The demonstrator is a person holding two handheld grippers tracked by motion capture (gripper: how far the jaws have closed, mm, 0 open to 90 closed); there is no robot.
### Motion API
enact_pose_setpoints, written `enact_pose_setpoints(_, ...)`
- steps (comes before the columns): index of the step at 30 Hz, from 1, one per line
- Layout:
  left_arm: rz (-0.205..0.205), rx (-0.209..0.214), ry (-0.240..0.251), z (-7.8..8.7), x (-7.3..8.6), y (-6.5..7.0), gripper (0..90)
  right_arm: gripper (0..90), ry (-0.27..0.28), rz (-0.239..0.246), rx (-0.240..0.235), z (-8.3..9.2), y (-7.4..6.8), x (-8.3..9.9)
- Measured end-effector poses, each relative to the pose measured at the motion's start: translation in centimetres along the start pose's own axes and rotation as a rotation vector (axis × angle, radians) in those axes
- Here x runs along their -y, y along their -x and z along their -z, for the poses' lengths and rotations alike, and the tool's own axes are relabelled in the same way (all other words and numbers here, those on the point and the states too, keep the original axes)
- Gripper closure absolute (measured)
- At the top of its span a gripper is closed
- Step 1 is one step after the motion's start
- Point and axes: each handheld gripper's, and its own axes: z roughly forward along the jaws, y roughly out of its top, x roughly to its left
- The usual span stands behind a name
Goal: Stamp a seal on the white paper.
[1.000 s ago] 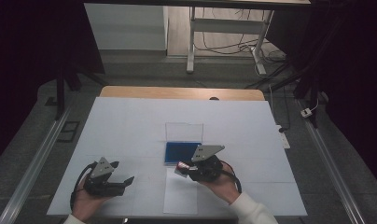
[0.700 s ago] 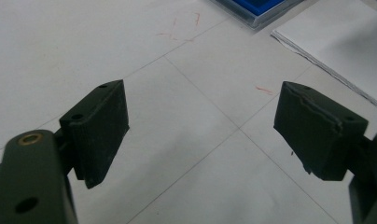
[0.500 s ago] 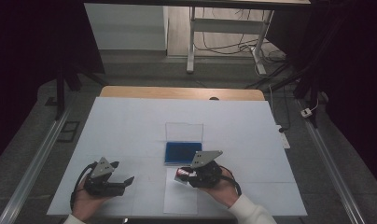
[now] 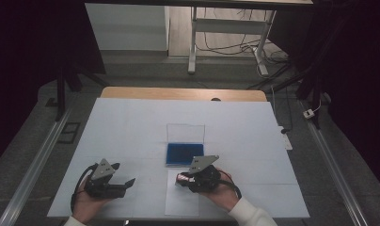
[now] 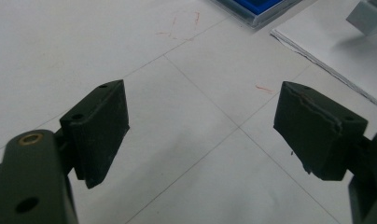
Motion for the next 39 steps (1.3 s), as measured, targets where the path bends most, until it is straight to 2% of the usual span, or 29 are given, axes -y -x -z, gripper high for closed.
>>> enact_pose_setpoints(10, -0.001, 0.001, -0.001, 0.0, 0.0, 0.0, 18.1, 69.8, -0.019, 0.017, 0.007, -0.4, 0.0, 0.2)
enact_pose_setpoints(39, -0.007, 0.003, -0.006, -0.1, 0.1, 0.0, 18.2, 69.8, -0.045, 0.02, 0.015, -1.1, 0.1, 0.7)
